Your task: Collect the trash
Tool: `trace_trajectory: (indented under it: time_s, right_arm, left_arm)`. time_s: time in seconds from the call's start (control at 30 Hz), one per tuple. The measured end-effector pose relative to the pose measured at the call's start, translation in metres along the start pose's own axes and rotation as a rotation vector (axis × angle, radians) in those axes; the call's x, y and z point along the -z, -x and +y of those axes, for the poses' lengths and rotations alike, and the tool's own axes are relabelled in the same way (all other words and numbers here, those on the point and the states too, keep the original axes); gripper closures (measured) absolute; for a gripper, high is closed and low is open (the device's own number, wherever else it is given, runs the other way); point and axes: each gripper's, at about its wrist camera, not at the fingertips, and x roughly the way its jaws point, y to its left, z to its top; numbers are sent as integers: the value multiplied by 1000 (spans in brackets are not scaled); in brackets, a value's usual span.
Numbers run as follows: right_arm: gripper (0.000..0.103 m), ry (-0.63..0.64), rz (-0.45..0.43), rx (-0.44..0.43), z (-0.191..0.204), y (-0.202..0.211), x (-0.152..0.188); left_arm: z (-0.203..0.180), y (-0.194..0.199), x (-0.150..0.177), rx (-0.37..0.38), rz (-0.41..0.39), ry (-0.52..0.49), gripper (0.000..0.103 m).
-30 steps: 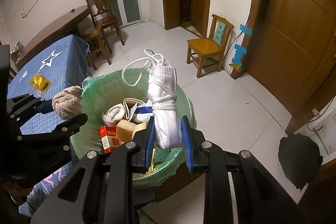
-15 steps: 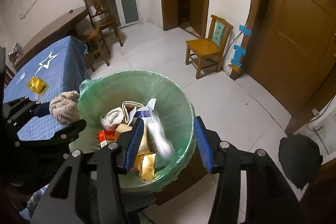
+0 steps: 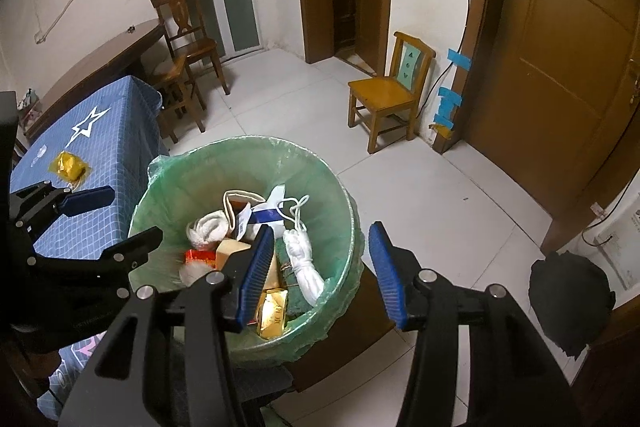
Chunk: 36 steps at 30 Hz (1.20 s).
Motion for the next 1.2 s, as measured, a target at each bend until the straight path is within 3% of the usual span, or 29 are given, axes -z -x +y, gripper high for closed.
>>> trace_trajectory:
  time_s: [0.67,0.83,1.2]
  right_arm:
    - [51,-32,-17,-1,-13,4,3]
    - [50,-43,-22,3,-16,5,5]
    - [44,-51,-33,7,-15,7,5]
  left_arm:
    - [-15,2,2,19,-13,-72,27]
    - [-18,-4,5,11,23,-92,26]
    - [-10,-5,6,31,49,-46,27]
